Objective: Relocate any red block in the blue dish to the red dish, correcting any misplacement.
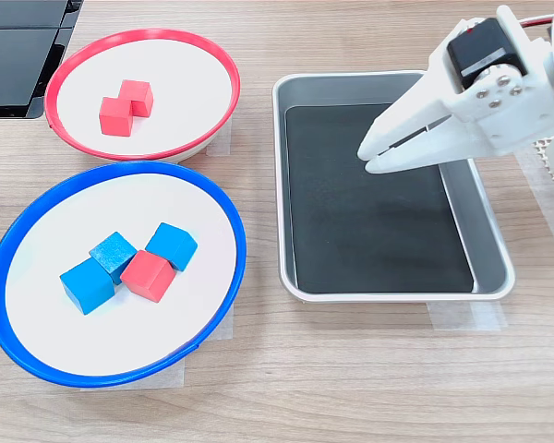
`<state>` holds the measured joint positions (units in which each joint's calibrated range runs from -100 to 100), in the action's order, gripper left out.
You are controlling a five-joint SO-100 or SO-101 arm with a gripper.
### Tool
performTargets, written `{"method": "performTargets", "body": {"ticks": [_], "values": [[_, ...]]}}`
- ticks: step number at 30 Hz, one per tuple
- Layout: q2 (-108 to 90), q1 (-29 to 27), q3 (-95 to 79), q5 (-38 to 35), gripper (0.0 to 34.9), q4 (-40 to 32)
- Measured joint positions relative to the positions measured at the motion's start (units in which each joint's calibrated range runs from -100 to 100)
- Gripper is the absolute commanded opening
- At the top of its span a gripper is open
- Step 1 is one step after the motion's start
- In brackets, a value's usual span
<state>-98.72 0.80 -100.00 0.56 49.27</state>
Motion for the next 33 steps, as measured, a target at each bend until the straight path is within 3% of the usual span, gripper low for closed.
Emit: {"method": "performTargets", "body": {"ticks": [17, 21, 33], "values": [[0.0, 0.0, 0.0, 0.0, 0.3, 0.0], [0.51, 0.0, 1.36, 0.0, 0.3, 3.26], [17.9, 3.54, 22.32, 1.81, 0.3, 8.56]]}}
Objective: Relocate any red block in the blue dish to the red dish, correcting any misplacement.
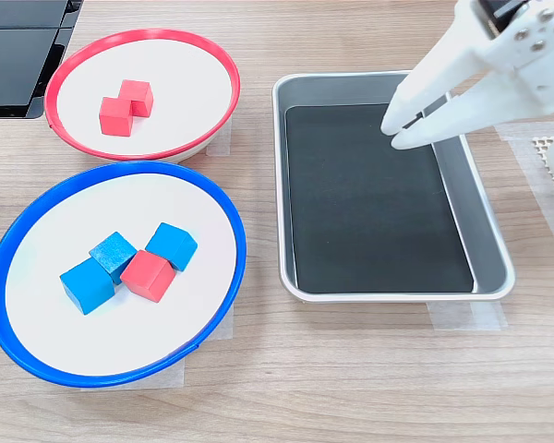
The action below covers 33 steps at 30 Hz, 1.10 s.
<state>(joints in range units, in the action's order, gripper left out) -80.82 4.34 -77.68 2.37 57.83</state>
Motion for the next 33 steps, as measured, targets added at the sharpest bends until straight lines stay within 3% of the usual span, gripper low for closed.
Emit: {"method": "performTargets", "body": {"ticks": [14, 33], "values": [[36.15, 3.27, 32.21, 3.81, 0.6, 2.04], [77.75, 5.58, 65.7, 13.19, 8.0, 0.65]]}}
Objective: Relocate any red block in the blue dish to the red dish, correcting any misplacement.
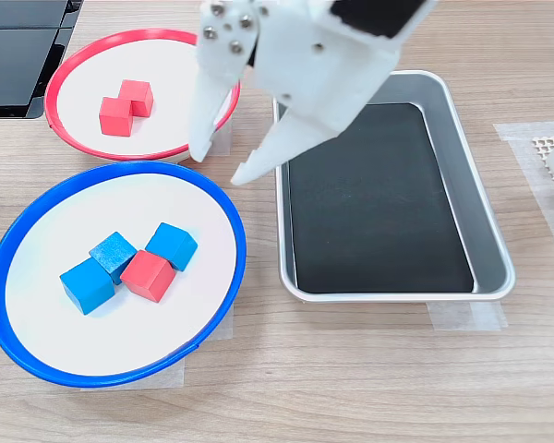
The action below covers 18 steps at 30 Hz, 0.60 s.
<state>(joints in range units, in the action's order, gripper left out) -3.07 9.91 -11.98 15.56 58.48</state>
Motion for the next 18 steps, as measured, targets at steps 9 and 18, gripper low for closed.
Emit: {"method": "performTargets", "body": {"ticks": [9, 18], "values": [[16.62, 1.24, 16.24, 4.05, 7.8, 1.31], [25.49, 2.65, 24.32, 5.86, 8.0, 2.12]]}}
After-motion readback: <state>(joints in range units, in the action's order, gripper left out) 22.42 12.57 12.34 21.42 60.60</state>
